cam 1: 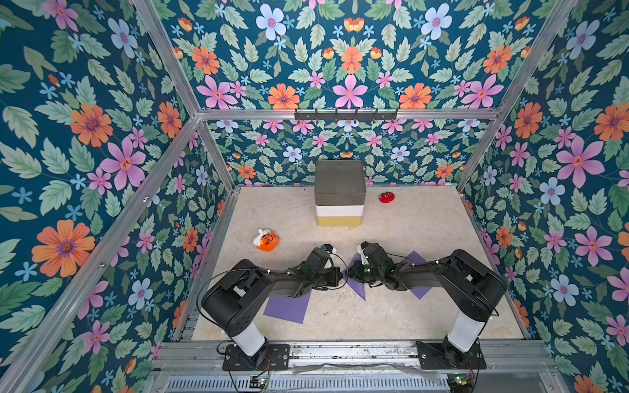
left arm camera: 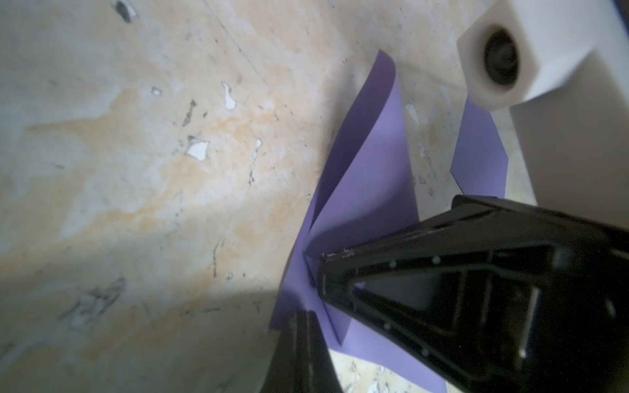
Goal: Fold the square paper diagonally
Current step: Fold the paper at the center of the board.
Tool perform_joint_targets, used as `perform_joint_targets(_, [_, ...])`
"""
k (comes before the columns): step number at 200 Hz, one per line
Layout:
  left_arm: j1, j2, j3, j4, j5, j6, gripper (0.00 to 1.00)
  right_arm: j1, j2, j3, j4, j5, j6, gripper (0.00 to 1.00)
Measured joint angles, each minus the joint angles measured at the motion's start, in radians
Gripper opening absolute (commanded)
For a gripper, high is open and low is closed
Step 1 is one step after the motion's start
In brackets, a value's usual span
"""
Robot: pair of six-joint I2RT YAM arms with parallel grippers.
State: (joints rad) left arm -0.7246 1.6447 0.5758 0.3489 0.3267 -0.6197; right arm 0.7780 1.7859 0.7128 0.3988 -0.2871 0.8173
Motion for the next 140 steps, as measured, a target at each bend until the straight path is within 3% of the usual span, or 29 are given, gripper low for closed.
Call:
perform_joint_targets(29, [0.000,-0.008,0.002,-0.016,-0.017,0.000,0.00,0.001,0.003,-0.009,0.019,0.001,0.000,0.05])
perform_joint_targets(83, [0.000,-0.028,0.018,-0.080,-0.064,0.000,0.00,0.011,0.020,-0.018,0.077,-0.003,0.001,0.24])
perform_joint_targets(140, [0.000,-0.054,0.020,-0.119,-0.114,-0.009,0.00,0.014,0.023,-0.025,0.115,-0.011,0.001,0.34])
